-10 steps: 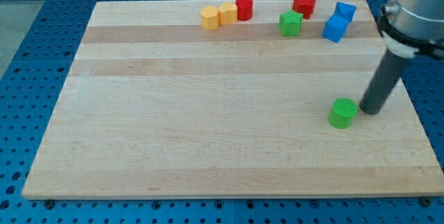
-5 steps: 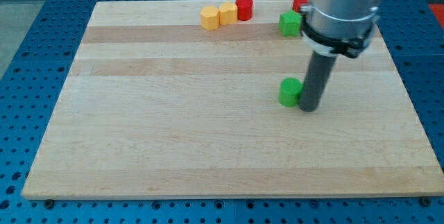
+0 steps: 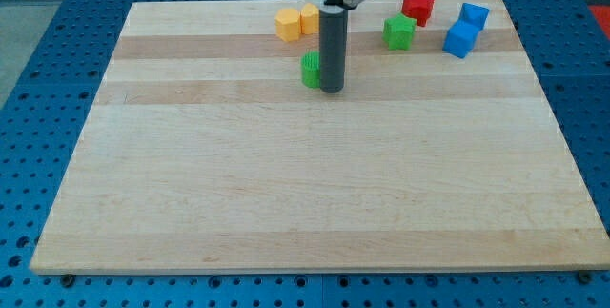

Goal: Place the green circle at the top left corner of the board

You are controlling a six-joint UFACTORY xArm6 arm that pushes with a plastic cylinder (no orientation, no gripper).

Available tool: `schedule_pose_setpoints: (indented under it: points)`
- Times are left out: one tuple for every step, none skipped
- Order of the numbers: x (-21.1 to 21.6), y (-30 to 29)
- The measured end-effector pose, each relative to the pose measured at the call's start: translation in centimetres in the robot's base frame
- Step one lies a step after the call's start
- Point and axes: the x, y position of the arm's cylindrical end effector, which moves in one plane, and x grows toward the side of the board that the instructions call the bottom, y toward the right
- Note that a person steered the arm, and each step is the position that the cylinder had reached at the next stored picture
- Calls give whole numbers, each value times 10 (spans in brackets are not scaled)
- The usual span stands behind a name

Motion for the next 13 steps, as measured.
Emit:
schedule_pose_setpoints:
  points:
    - [-19,0]
    - [-36,-16]
    - [-51,-46]
    - [-54,-82]
    - [-54,-112]
    - [-54,-132]
    - [-54,-149]
    - [-54,-172]
    - [-56,-181]
    - [-71,-181]
    - [-83,-181]
    - [-94,-181]
    - [-105,-181]
